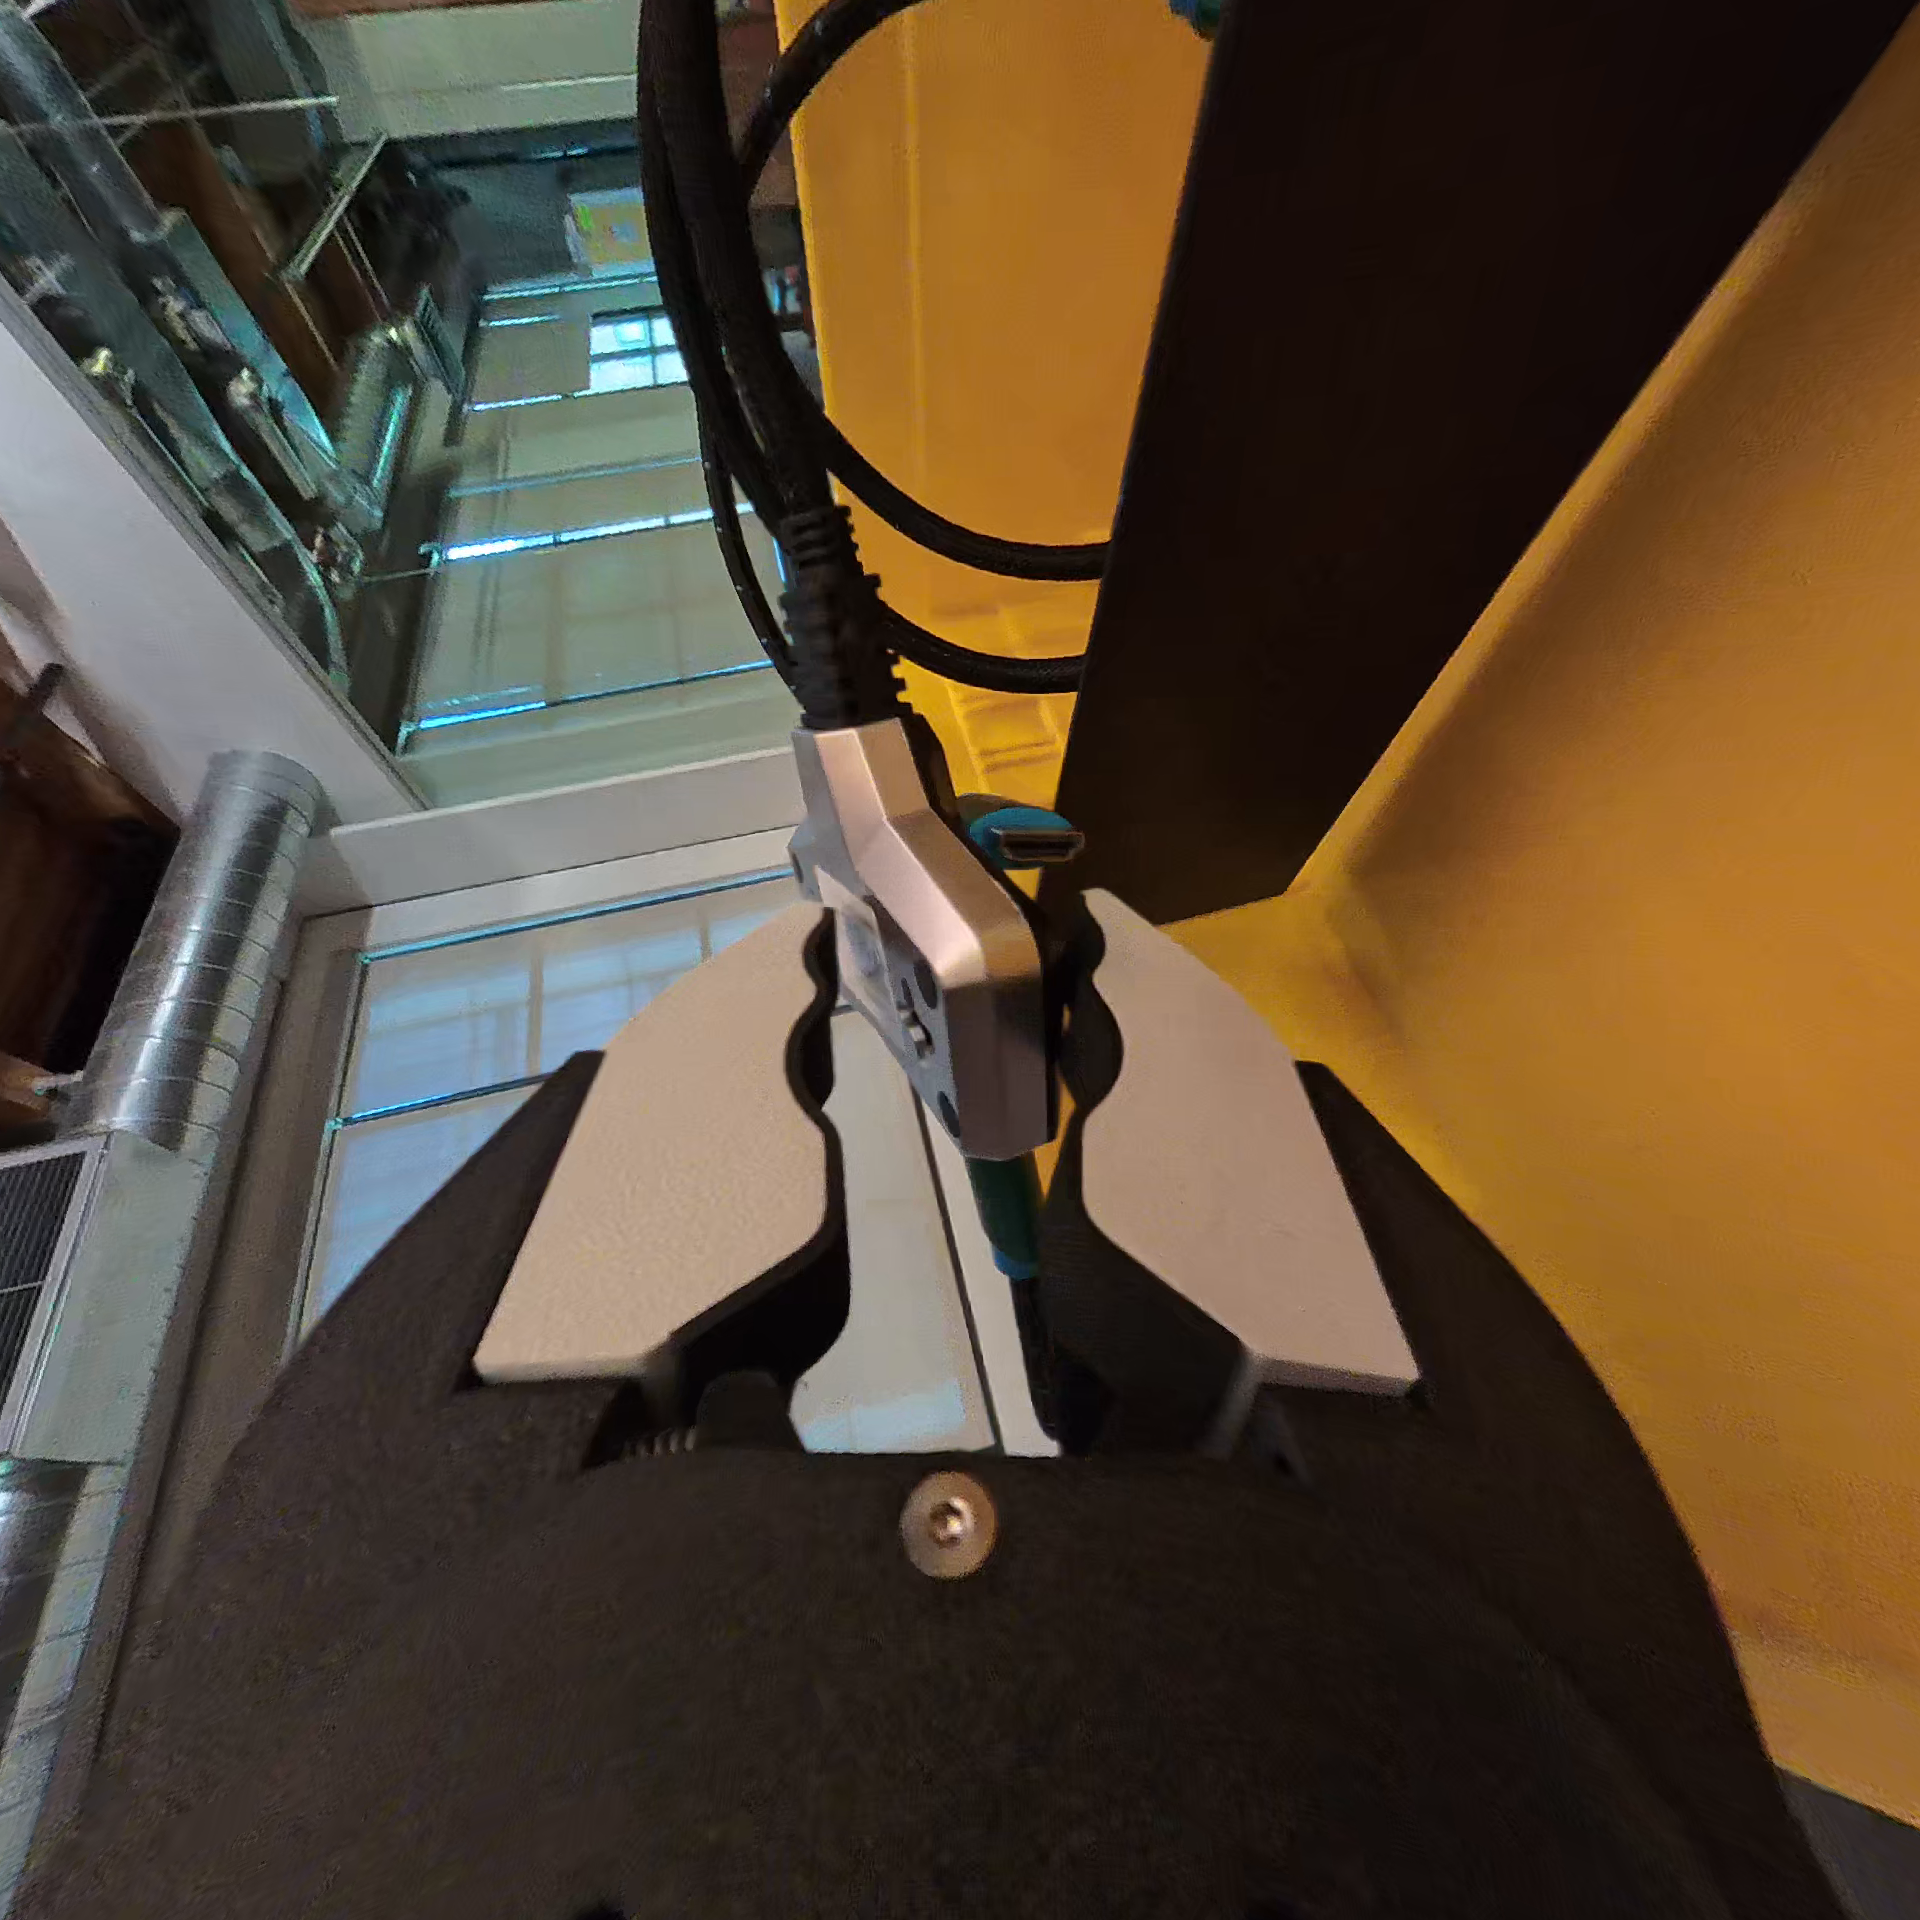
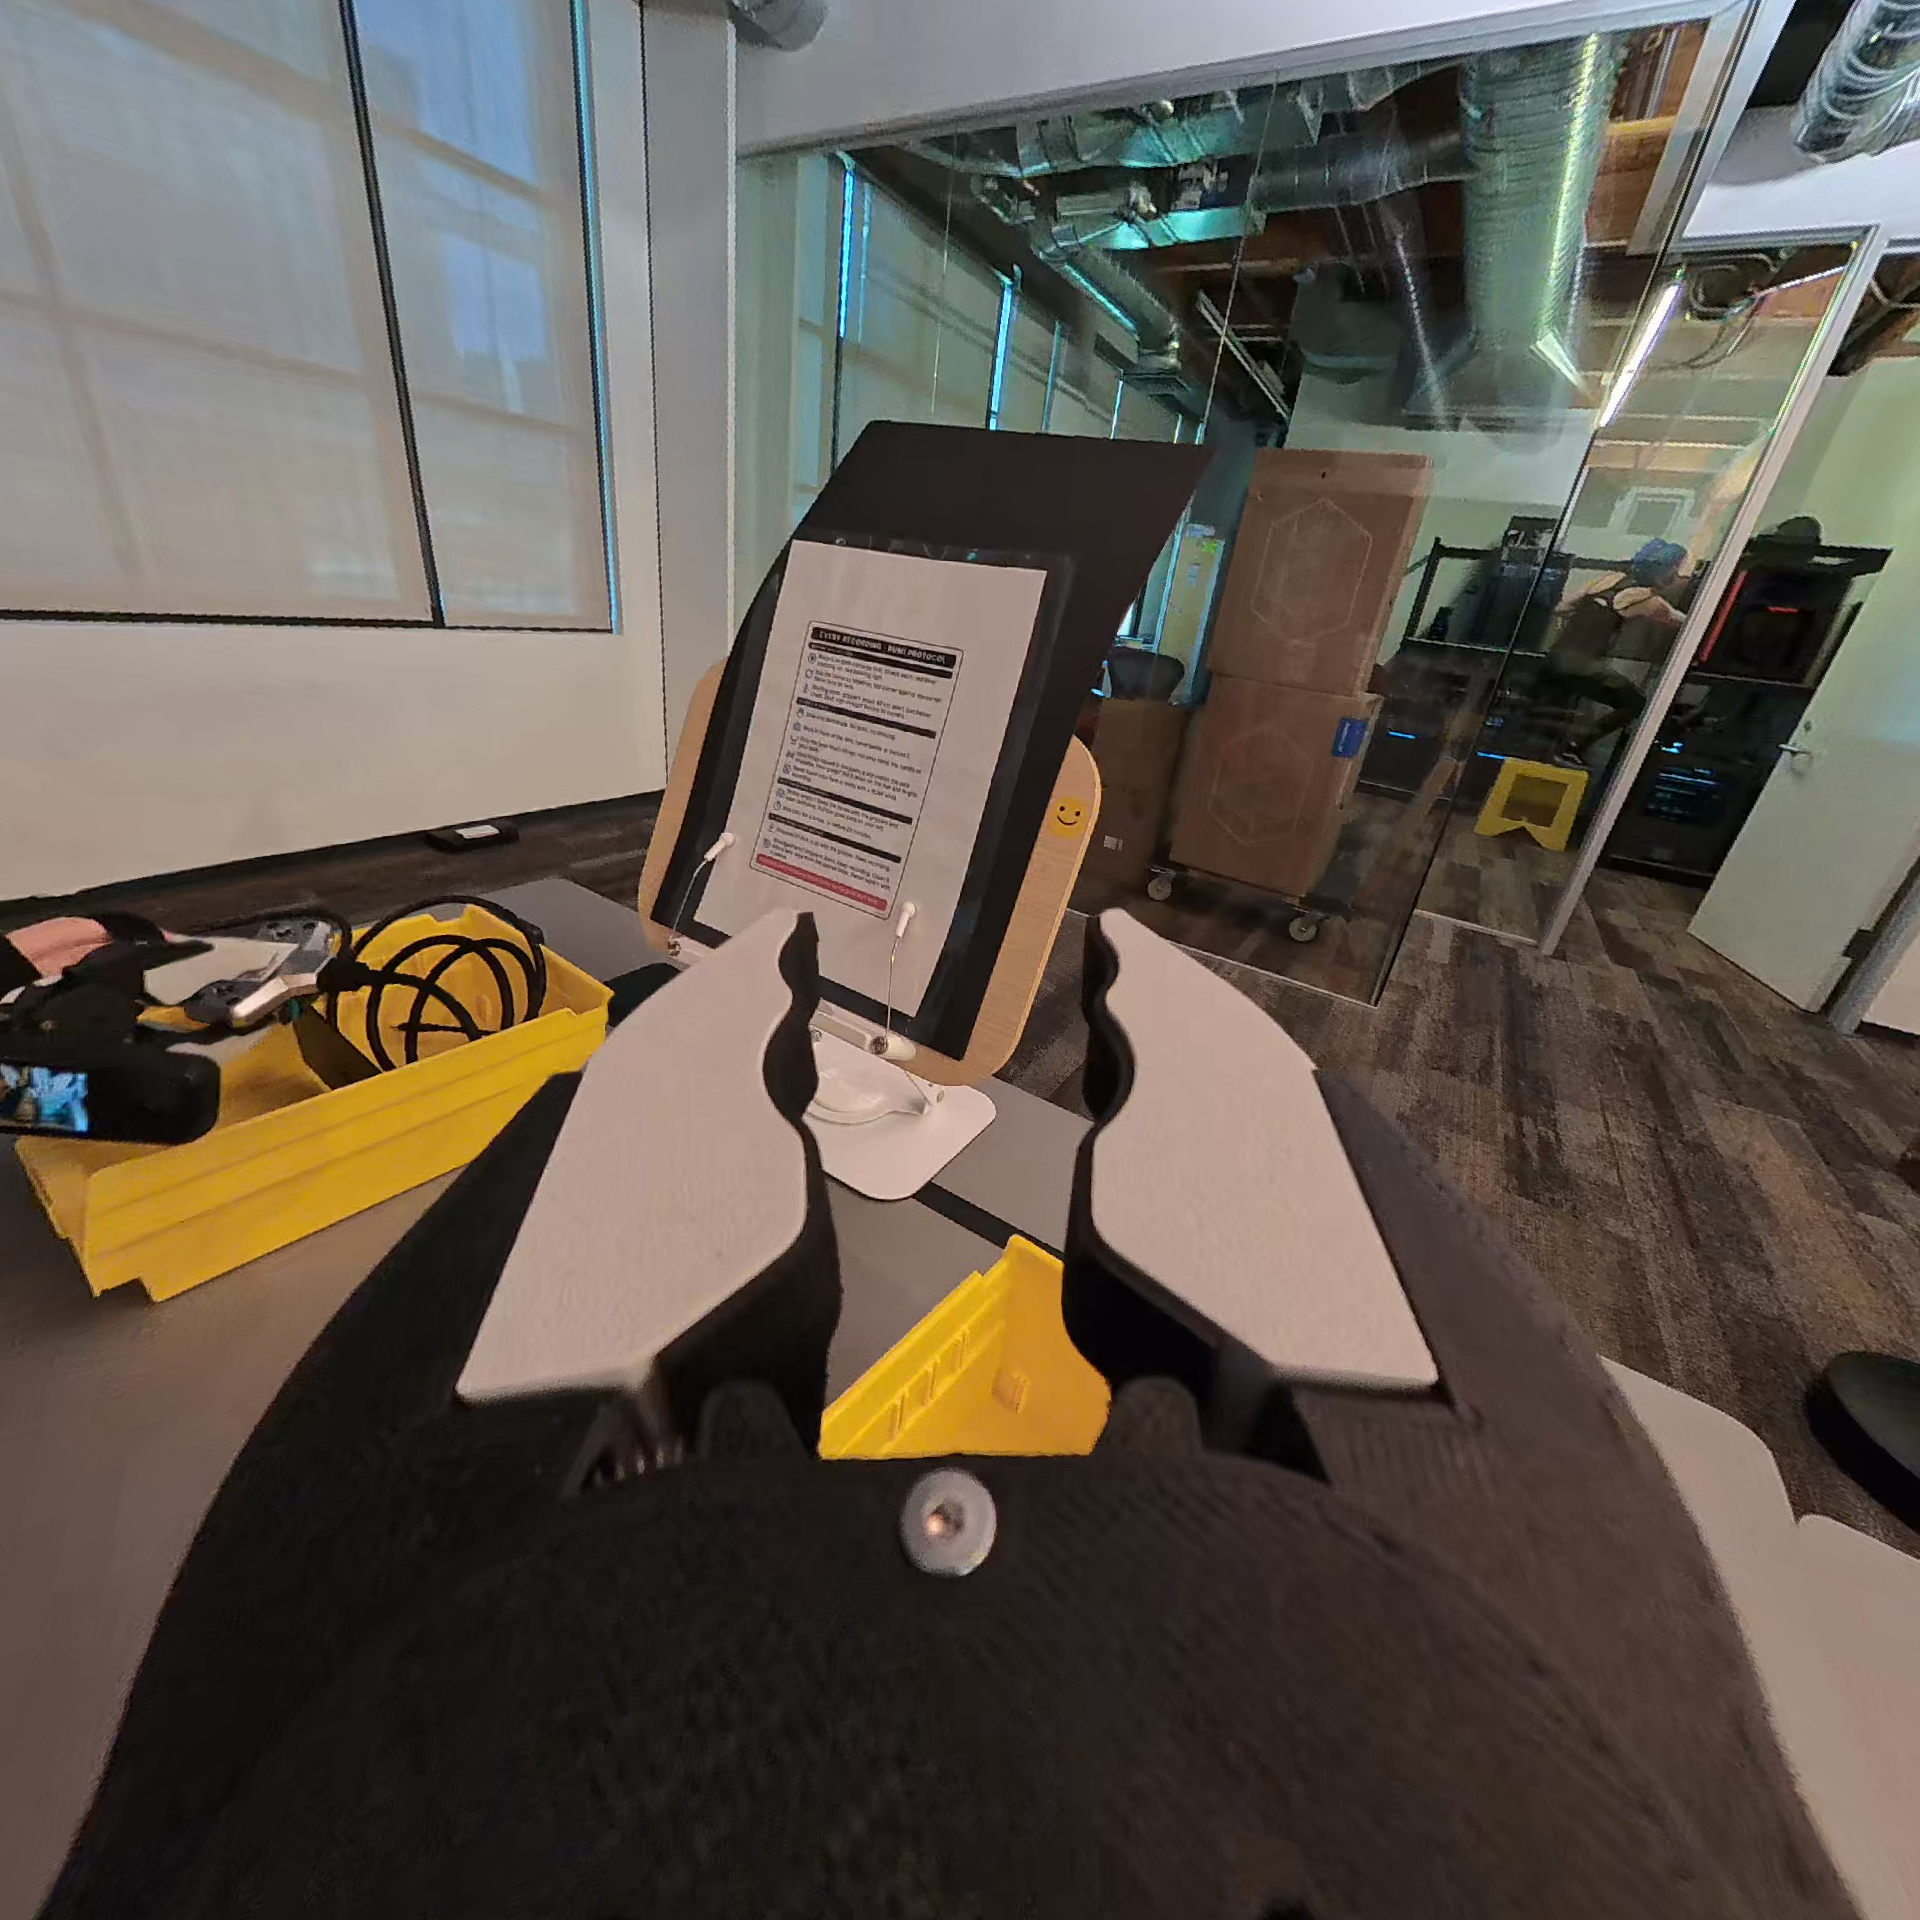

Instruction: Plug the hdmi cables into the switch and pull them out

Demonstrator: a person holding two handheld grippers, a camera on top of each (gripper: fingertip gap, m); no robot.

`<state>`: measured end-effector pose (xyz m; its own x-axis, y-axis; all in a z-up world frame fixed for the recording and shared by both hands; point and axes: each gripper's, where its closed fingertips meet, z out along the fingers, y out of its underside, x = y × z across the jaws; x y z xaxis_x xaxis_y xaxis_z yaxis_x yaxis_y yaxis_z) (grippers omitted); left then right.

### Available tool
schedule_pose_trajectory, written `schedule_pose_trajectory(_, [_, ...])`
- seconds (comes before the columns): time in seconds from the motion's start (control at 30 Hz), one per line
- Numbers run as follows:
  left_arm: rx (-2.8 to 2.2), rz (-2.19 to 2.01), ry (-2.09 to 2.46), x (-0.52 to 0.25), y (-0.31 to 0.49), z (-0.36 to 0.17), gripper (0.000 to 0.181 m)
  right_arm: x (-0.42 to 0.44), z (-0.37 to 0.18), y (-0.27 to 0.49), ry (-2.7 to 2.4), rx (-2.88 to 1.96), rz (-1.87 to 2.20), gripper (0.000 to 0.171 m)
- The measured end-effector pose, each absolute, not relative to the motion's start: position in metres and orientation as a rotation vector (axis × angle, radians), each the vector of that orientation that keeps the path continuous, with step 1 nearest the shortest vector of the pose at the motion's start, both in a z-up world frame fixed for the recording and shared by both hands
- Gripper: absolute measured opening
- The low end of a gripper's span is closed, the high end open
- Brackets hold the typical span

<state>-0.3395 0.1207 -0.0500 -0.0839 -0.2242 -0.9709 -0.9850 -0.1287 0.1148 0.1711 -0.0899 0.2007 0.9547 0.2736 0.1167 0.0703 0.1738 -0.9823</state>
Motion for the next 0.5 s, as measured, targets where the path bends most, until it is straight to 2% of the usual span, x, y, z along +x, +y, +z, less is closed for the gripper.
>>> schedule_pose_trajectory(0.23, [-1.4, 1.253, 1.371, -0.333, 0.112, -0.025, 0.021, 0.167, 0.194, -0.084, -0.314, -1.423, 0.172, 0.047])
schedule_pose_trajectory(0.5, [-1.448, 1.247, 1.396, -0.323, 0.109, 0.037, 0.021, 0.12, 0.168, -0.053, -0.501, -1.506, 0.103, 0.042])
